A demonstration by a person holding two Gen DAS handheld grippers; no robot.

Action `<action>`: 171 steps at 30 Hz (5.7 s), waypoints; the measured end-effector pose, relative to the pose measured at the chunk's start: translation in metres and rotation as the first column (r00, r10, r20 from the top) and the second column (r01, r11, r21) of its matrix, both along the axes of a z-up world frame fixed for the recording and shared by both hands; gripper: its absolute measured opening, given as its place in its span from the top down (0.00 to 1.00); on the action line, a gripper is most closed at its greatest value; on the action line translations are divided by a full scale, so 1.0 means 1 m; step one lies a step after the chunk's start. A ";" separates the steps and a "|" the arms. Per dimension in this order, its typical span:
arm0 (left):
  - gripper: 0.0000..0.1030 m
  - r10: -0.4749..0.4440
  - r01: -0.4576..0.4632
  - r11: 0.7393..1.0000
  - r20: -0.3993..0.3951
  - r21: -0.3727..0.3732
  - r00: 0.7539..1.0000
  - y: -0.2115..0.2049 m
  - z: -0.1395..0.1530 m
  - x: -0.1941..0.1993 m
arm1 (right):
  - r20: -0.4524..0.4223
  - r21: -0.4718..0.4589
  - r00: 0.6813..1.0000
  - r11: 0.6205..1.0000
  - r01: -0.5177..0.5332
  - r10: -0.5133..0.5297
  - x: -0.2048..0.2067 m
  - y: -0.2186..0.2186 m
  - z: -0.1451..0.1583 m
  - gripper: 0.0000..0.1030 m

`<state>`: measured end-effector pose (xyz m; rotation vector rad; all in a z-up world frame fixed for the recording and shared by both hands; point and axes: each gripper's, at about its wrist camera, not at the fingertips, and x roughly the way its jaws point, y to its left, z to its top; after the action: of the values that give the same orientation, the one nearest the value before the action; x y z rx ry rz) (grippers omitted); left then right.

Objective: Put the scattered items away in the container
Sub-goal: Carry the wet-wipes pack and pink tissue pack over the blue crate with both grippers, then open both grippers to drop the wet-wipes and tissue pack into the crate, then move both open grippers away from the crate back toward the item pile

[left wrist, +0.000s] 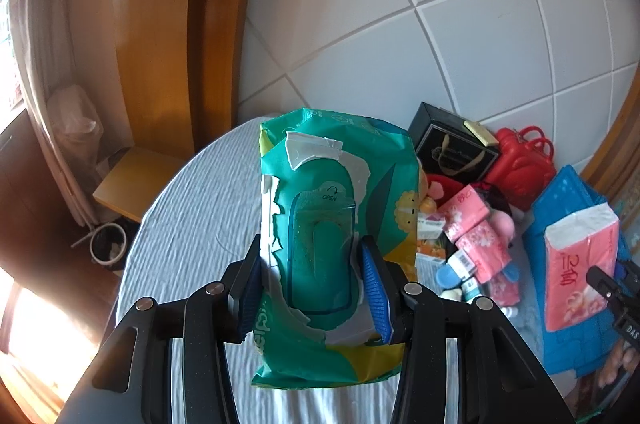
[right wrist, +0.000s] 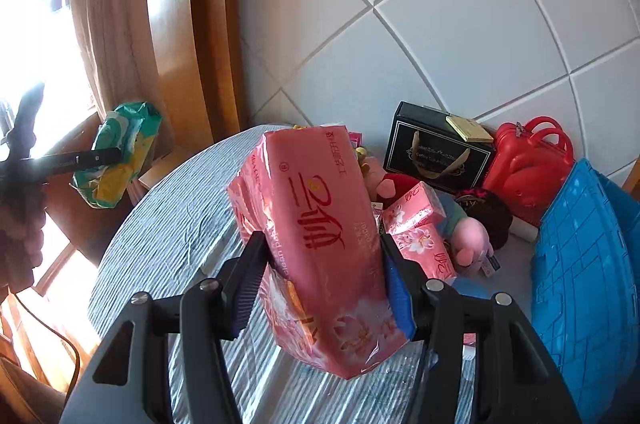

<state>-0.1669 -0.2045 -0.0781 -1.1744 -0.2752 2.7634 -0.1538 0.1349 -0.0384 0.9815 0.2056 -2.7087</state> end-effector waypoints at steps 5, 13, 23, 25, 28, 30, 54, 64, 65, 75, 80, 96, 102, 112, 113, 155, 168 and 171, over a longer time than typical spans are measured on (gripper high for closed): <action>0.57 -0.013 0.013 1.000 -0.020 -0.009 1.000 0.026 0.015 0.009 | -0.013 -0.021 1.000 1.000 0.004 -0.004 0.005 0.026 0.007 0.47; 0.57 -0.026 0.026 0.999 -0.042 -0.023 0.999 0.065 0.032 0.017 | -0.035 -0.050 0.999 0.999 0.006 -0.008 0.017 0.062 0.020 0.47; 0.57 -0.066 0.064 0.998 -0.069 -0.021 0.995 0.123 0.049 0.023 | -0.072 -0.084 0.997 0.996 0.020 -0.026 0.032 0.108 0.037 0.47; 0.57 -0.075 0.073 0.997 -0.076 -0.020 0.994 0.136 0.053 0.024 | -0.074 -0.089 0.997 0.996 0.025 -0.032 0.033 0.120 0.038 0.47; 0.57 -0.091 0.089 0.996 -0.085 -0.019 0.992 0.156 0.057 0.026 | -0.078 -0.097 0.996 0.995 0.031 -0.039 0.036 0.136 0.040 0.47; 0.57 -0.102 0.100 0.995 -0.091 -0.020 0.991 0.169 0.060 0.027 | -0.083 -0.103 0.996 0.994 0.035 -0.044 0.040 0.146 0.043 0.47; 0.57 -0.299 0.297 0.954 -0.139 -0.034 0.944 0.338 0.099 0.057 | -0.124 -0.172 0.978 0.974 0.147 -0.169 0.091 0.271 0.067 0.47; 0.57 -0.416 0.414 0.909 -0.141 -0.041 0.898 0.406 0.107 0.063 | -0.136 -0.186 0.950 0.949 0.256 -0.283 0.110 0.322 0.066 0.47; 0.57 -0.428 0.427 0.903 -0.140 -0.041 0.893 0.414 0.107 0.064 | -0.137 -0.186 0.946 0.946 0.267 -0.294 0.112 0.327 0.067 0.47; 0.57 -0.561 0.562 0.826 -0.151 -0.043 0.814 0.494 0.113 0.074 | -0.134 -0.183 0.898 0.902 0.392 -0.418 0.136 0.379 0.066 0.47; 0.57 -0.628 0.630 0.775 -0.163 -0.043 0.761 0.534 0.119 0.075 | -0.132 -0.180 0.862 0.867 0.465 -0.490 0.148 0.408 0.065 0.47; 0.57 -0.788 0.792 0.608 -0.158 -0.045 0.595 0.664 0.114 0.082 | -0.078 -0.149 0.730 0.732 0.665 -0.679 0.179 0.490 0.047 0.47; 0.57 -0.816 0.821 0.569 -0.159 -0.048 0.556 0.705 0.111 0.081 | -0.062 -0.135 0.680 0.681 0.720 -0.731 0.186 0.518 0.043 0.47; 0.57 -0.829 0.833 0.550 -0.155 -0.054 0.537 0.743 0.109 0.067 | -0.052 -0.119 0.636 0.637 0.762 -0.770 0.187 0.547 0.038 0.46; 0.55 -0.828 0.832 0.552 -0.150 -0.054 0.540 0.745 0.109 0.065 | -0.053 -0.120 0.633 0.635 0.764 -0.772 0.186 0.548 0.037 0.44; 0.12 -0.615 0.618 0.786 -0.098 0.000 0.783 0.580 0.096 0.056 | -0.103 -0.102 0.789 0.795 0.597 -0.606 0.127 0.455 0.053 0.22; 0.12 -0.504 0.508 0.861 -0.088 0.025 0.859 0.486 0.081 0.055 | -0.098 -0.061 0.873 0.879 0.473 -0.477 0.086 0.376 0.056 0.22; 0.12 -0.487 0.490 0.871 -0.074 0.025 0.870 0.464 0.073 0.054 | -0.100 -0.054 0.888 0.894 0.446 -0.449 0.076 0.353 0.055 0.22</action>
<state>-0.1131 0.2597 -0.0056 -0.9742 -0.0195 2.3295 -0.0780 0.4883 0.0166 0.9706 -0.0523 -3.1774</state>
